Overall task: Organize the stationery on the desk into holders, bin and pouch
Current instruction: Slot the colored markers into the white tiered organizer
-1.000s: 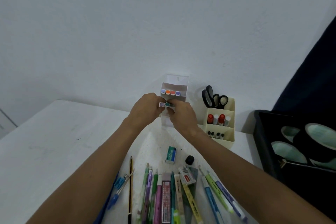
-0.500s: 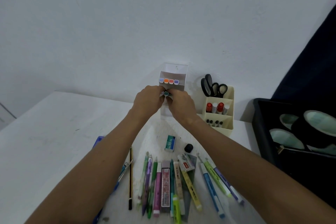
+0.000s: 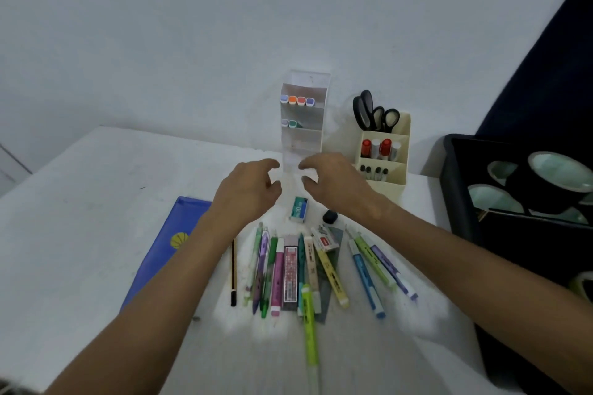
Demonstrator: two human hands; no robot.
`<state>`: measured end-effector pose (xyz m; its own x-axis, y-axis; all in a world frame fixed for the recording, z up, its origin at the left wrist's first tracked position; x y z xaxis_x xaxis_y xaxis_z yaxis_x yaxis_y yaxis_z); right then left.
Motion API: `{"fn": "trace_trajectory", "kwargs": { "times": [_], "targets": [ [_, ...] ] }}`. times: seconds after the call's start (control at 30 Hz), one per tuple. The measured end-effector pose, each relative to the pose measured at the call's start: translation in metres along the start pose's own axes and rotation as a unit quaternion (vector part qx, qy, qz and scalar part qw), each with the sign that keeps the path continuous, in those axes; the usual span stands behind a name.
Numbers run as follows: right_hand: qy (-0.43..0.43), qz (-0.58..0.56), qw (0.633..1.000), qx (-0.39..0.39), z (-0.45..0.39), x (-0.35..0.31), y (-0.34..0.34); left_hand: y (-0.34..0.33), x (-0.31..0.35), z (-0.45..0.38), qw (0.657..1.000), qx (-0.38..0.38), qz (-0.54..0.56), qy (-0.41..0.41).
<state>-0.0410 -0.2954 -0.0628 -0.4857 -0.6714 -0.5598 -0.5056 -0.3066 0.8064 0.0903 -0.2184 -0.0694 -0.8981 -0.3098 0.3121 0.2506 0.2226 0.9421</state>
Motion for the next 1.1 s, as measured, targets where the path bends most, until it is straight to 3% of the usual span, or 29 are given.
{"fn": "trace_trajectory", "kwargs": {
  "times": [0.33, 0.6, 0.77, 1.0, 1.1],
  "targets": [
    [-0.108, 0.039, 0.964, -0.240, 0.091, 0.016, -0.025, -0.046, 0.009, 0.107, 0.995, -0.091, 0.030, 0.012],
    [-0.154, 0.007, 0.954, -0.259, 0.114, 0.022, -0.038, -0.061, 0.028, 0.134, 0.994, -0.103, 0.004, 0.045],
    [-0.182, 0.032, 0.949, -0.256, 0.120, 0.026, -0.046, -0.064, 0.041, 0.145, 0.987, -0.156, -0.017, 0.033],
    [-0.234, -0.019, 0.935, -0.264, 0.113, 0.030, -0.025, -0.062, 0.044, 0.135, 0.985, -0.167, 0.014, 0.042],
    [-0.249, -0.038, 0.935, -0.250, 0.108, 0.033, -0.010, -0.049, 0.038, 0.124, 0.983, -0.150, 0.079, 0.070]
  ]
}}
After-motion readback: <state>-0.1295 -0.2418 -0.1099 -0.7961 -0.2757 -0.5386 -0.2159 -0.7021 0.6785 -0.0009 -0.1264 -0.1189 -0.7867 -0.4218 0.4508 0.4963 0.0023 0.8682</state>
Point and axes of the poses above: each hand's wrist, its own z-axis away from the middle knuckle, its own y-axis out of the back of the hand, x = y × z, the point moved 5 cm from there along -z, towards the middle knuckle, and after that the axes turned 9 degrees about -z, right-handed, at the moved point
